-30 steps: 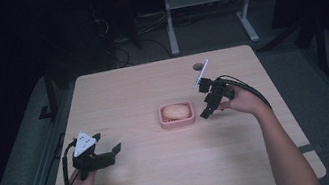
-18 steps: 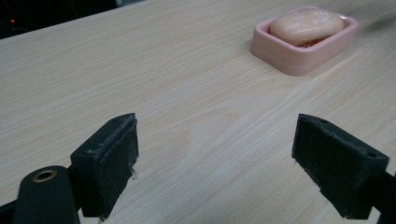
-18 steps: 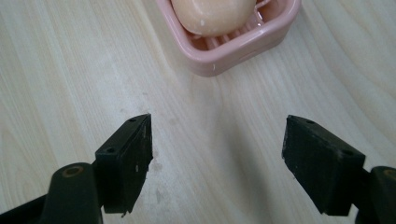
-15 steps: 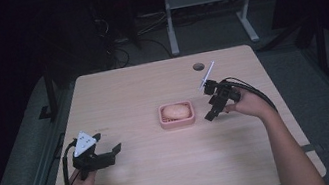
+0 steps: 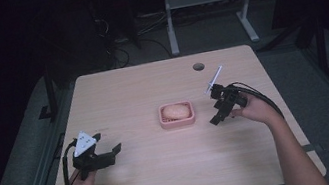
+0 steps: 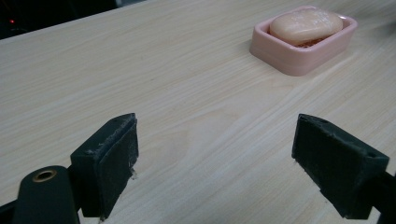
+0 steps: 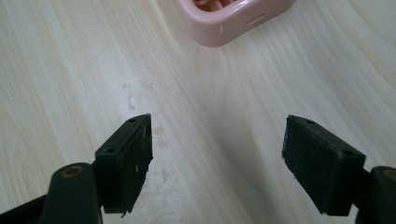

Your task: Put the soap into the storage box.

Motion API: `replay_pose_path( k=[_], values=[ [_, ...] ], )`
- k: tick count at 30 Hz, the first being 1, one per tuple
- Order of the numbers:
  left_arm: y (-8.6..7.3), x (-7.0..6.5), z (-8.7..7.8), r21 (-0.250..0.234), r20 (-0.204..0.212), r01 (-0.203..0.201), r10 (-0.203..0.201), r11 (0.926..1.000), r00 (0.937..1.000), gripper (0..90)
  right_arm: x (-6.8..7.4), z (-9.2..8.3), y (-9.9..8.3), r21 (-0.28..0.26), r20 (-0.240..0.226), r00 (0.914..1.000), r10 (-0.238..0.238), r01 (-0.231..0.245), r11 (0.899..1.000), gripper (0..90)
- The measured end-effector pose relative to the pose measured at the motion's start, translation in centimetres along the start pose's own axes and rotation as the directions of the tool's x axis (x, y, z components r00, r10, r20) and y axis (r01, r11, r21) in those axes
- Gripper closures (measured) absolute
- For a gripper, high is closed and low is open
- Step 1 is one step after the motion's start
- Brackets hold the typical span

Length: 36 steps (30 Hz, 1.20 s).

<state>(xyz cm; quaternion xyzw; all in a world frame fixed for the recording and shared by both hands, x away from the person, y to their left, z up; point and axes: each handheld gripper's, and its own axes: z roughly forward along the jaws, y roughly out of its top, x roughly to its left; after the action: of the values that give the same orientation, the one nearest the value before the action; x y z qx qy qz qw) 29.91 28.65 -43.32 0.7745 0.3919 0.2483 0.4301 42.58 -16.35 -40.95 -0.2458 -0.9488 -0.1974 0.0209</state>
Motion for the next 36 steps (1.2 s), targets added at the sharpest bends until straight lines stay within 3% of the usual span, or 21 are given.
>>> replay_pose_path(
  k=[6,9,15,29,36],
  values=[
    [0.0,0.0,0.0,0.0,-0.001,0.002,-0.002,1.0,1.0,14.3,0.3,-0.1,-0.8,0.008,0.002,0.9999,0.012,-0.012,1.0,22.3],
    [0.0,0.0,0.0,-0.001,-0.001,0.001,-0.001,1.0,1.0,14.3,0.5,-0.2,-1.2,-0.017,0.006,0.9999,0.009,-0.009,1.0,22.4],
    [0.0,-0.1,0.0,-0.001,0.0,0.001,-0.001,1.0,1.0,14.3,0.7,0.1,-2.1,-0.007,-0.001,0.9997,0.026,-0.026,1.0,22.3],
    [0.0,-0.2,0.1,0.0,0.002,-0.001,0.001,1.0,1.0,14.3,1.4,0.1,-3.9,-0.043,0.008,0.9995,0.032,-0.031,0.999,21.8],
    [0.0,-0.1,0.1,0.003,0.001,-0.003,0.003,1.0,1.0,14.3,2.0,0.0,-4.7,-0.032,0.017,0.9993,0.032,-0.031,0.999,21.4]
  ],
)
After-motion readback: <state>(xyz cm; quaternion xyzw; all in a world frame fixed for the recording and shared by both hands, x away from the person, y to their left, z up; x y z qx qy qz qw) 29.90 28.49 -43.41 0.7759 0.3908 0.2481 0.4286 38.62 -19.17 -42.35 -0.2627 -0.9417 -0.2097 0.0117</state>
